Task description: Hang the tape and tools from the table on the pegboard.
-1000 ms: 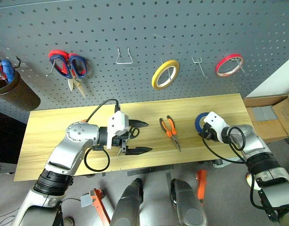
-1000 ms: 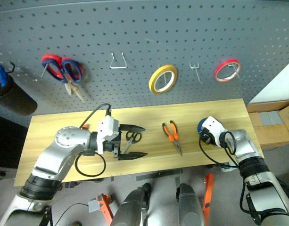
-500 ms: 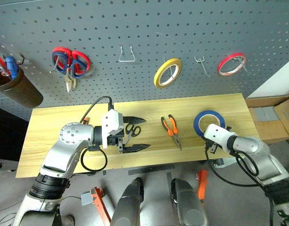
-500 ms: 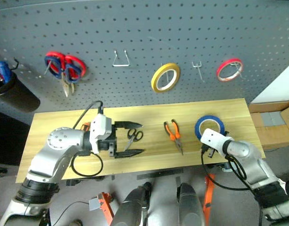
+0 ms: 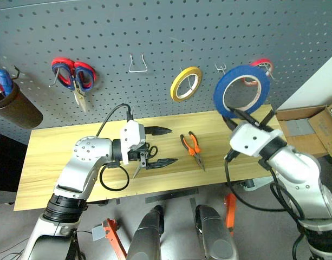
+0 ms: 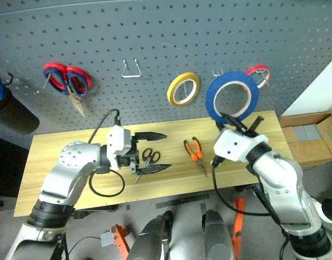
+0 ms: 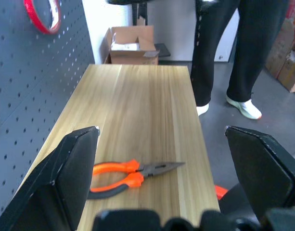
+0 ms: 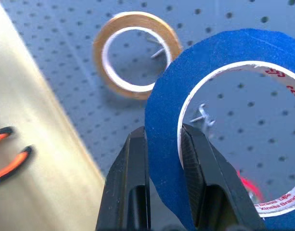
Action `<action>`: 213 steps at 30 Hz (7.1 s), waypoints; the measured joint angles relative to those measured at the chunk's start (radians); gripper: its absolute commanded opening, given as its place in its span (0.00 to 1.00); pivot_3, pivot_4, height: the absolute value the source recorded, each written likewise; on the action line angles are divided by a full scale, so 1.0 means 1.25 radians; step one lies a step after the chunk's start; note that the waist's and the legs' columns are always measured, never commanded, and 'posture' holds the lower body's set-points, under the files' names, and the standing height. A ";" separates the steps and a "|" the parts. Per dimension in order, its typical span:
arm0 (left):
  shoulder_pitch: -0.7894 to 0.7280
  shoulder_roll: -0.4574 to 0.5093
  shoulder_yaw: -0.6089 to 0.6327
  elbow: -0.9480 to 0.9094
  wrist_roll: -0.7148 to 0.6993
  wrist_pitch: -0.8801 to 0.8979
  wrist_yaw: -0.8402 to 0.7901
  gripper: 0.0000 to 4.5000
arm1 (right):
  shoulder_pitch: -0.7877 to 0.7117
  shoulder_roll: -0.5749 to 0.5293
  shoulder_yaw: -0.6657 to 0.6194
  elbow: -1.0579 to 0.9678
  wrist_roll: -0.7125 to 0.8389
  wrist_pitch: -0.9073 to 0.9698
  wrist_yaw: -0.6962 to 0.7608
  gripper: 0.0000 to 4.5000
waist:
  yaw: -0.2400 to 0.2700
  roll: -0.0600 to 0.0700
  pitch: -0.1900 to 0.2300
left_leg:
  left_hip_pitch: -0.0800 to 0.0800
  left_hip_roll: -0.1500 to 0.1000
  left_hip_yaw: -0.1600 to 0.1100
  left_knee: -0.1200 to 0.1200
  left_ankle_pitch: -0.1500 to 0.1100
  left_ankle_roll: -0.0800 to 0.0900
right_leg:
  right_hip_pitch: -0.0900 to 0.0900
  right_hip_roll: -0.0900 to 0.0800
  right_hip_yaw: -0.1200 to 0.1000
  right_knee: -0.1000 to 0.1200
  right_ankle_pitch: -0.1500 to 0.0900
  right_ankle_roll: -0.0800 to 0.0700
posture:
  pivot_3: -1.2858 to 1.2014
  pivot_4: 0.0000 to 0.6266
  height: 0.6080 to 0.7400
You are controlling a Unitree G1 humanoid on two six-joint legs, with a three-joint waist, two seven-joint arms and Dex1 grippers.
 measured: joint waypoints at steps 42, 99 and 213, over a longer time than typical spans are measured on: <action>0.058 0.133 0.067 0.197 0.090 -0.148 0.025 1.00 | -0.040 0.335 0.006 0.168 0.196 0.432 -0.127 0.99 | -0.016 0.001 -0.007 | 0.000 0.001 0.006 0.010 0.000 0.000 | -0.007 0.000 0.004 0.017 0.001 -0.002 | 0.43 0.47 1.00; 0.056 0.149 0.041 0.304 0.142 -0.239 -0.027 1.00 | -0.259 0.530 0.104 0.794 0.207 0.331 -0.268 0.45 | -0.024 -0.005 -0.020 | 0.000 0.002 0.010 0.010 0.000 0.000 | -0.013 -0.001 0.003 0.024 0.002 -0.002 | 0.44 0.45 1.00; 0.170 0.017 0.335 -0.042 0.005 -0.029 0.438 1.00 | -0.844 0.607 0.005 1.488 0.134 -0.785 -0.344 0.45 | 0.065 -0.004 -0.015 | 0.001 0.015 0.011 -0.006 0.004 -0.009 | -0.016 0.011 0.001 0.010 0.007 -0.011 | 0.57 0.54 1.00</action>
